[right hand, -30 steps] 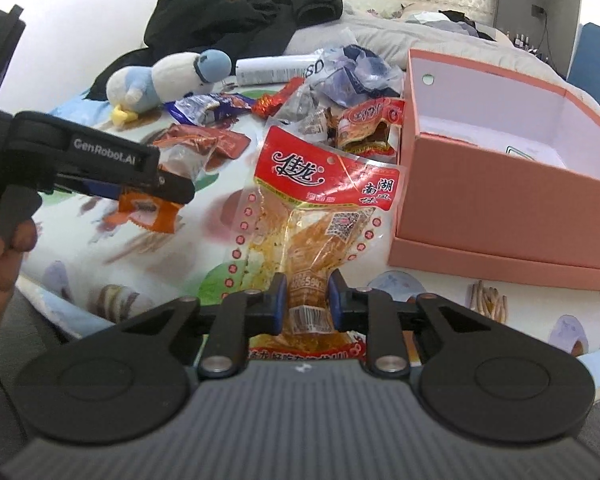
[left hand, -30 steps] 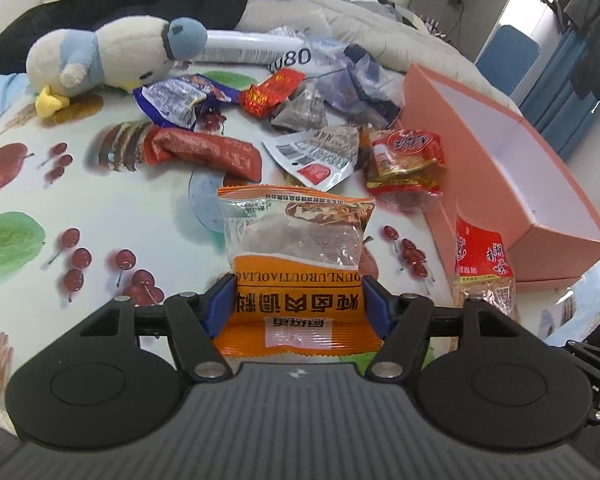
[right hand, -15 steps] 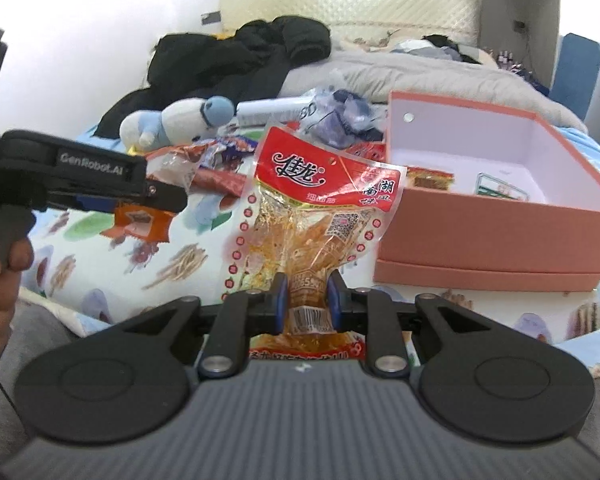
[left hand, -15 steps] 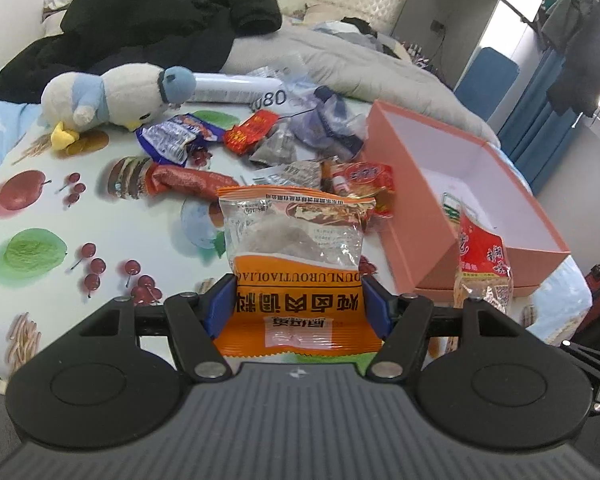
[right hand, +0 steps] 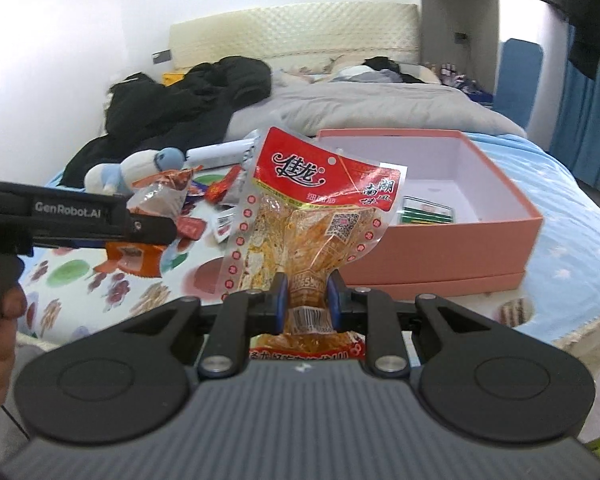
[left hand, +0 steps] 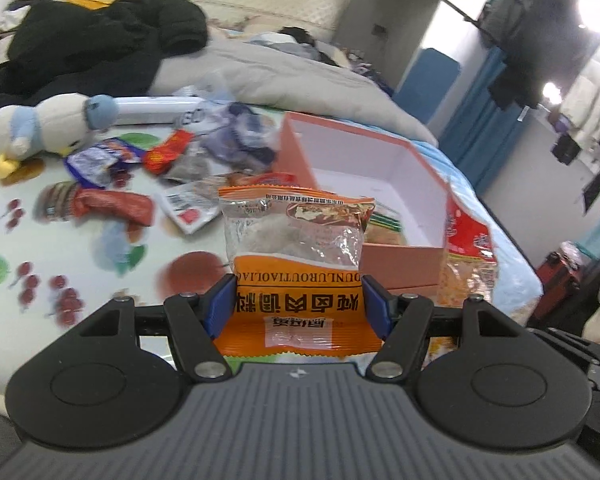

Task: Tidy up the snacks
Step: 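Carry the orange packet over the pink box while the right tool carries the red-labelled pack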

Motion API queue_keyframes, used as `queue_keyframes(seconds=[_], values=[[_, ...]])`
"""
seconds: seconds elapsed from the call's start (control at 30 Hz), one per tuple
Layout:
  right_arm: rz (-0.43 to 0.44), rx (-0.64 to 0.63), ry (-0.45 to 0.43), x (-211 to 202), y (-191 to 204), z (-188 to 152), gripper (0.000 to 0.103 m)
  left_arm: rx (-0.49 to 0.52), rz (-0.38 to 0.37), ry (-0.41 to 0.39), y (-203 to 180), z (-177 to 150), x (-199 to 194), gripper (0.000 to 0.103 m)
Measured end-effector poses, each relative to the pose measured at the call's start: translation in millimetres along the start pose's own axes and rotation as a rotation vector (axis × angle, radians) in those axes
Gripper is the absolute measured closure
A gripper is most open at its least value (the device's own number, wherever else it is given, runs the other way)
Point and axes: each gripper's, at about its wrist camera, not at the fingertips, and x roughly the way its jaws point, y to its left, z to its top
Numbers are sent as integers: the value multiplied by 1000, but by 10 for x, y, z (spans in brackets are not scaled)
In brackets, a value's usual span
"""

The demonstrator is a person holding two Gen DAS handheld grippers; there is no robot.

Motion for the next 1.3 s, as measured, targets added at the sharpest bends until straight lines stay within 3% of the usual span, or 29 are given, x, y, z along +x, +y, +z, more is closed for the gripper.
queue_keyframes(seconds=[0.27, 0.57, 0.9, 1.3], values=[[-54, 68, 2, 76, -313, 82, 79, 42, -60, 17, -372, 218, 361, 32], [-89, 113, -9, 325, -755, 396, 79, 87, -103, 59, -752, 703, 997, 32], [-106, 151, 13, 922, -1305, 774, 79, 131, -120, 114, -1081, 1200, 1943, 32], [-128, 187, 84, 1726, -1853, 864, 79, 199, -122, 194, -1239, 1439, 2948, 32]])
